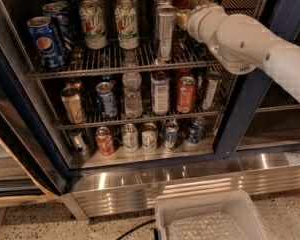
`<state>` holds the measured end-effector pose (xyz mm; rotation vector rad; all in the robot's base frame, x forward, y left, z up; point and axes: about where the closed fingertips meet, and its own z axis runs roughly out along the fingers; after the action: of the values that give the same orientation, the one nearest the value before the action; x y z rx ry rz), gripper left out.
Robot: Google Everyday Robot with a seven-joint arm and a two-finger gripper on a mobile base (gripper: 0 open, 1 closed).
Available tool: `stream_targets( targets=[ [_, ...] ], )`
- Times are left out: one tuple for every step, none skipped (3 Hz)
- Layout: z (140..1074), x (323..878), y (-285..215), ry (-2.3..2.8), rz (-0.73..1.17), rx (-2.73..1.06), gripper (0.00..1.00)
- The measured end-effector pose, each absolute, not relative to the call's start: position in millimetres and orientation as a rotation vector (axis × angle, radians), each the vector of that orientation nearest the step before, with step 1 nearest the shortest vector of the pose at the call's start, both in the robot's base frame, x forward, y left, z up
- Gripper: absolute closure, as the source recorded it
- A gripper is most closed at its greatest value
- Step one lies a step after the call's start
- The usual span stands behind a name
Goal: Pick coke can from top shelf of fridge
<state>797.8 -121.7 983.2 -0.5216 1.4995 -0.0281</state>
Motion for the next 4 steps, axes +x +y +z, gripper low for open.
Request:
stream_targets(
  targets=[
    [983.2,797.8,-121.7,1.5,-0.028,-0.522,0.82],
    [983.2,797.8,-121.7,1.499,-0.028,-0.522,0.99],
    [983.2,797.8,-121.6,1.499,-0.028,-0.522,0.98],
    [983.2,797.8,-121.6,1.5,-0.028,-0.521,0.93]
  ],
)
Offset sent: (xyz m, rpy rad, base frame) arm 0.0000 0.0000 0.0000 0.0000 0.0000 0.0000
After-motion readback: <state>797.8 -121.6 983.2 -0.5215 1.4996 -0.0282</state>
